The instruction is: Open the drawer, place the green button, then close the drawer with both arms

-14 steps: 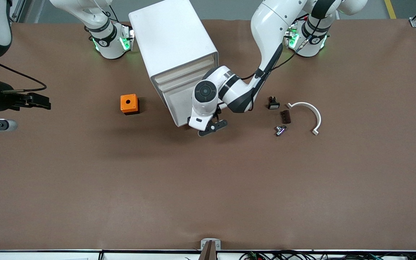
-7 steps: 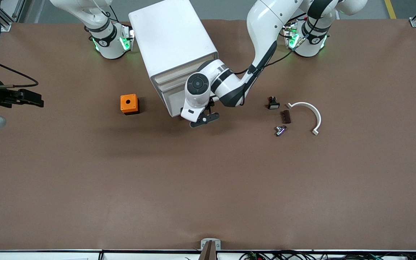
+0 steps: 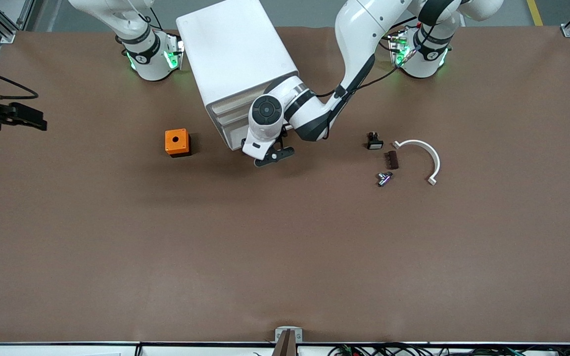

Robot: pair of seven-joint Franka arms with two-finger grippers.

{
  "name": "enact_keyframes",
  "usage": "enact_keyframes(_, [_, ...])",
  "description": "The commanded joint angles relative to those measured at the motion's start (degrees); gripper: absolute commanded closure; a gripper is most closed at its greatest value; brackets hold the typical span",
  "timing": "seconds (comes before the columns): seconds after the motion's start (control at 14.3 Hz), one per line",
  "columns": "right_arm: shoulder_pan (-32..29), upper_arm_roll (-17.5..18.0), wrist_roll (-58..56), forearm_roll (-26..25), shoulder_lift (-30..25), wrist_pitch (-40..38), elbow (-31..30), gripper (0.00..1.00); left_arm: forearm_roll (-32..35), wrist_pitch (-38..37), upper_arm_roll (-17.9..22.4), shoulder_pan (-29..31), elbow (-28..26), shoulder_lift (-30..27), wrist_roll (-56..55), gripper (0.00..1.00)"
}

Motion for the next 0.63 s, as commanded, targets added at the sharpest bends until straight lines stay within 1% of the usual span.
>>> enact_keyframes(0.0, [-2.4, 0.8, 0.2, 0.0, -1.4, -0.3, -0.5, 0.00, -3.6, 0.6, -1.2, -0.1, -1.6, -0.9, 0.0, 0.00])
enact_keyframes(0.21, [-2.2, 1.3, 0.2, 0.0, -2.8, -0.2, -0.5, 0.00, -6.6, 0.6, -2.0, -0.1, -2.0, -0.6, 0.0, 0.00])
enact_keyframes(0.42, [-2.1, 1.3, 0.2, 1.0, -3.7, 0.2, -0.5, 0.00, -6.7, 0.6, -2.9, -0.3, -3.9, -0.6, 0.1, 0.00])
enact_keyframes(0.56, [-2.1, 1.3, 0.2, 1.8, -4.3, 0.2, -0.7, 0.00, -6.7, 0.6, -3.1, -0.8, -4.2, -0.6, 0.1, 0.00])
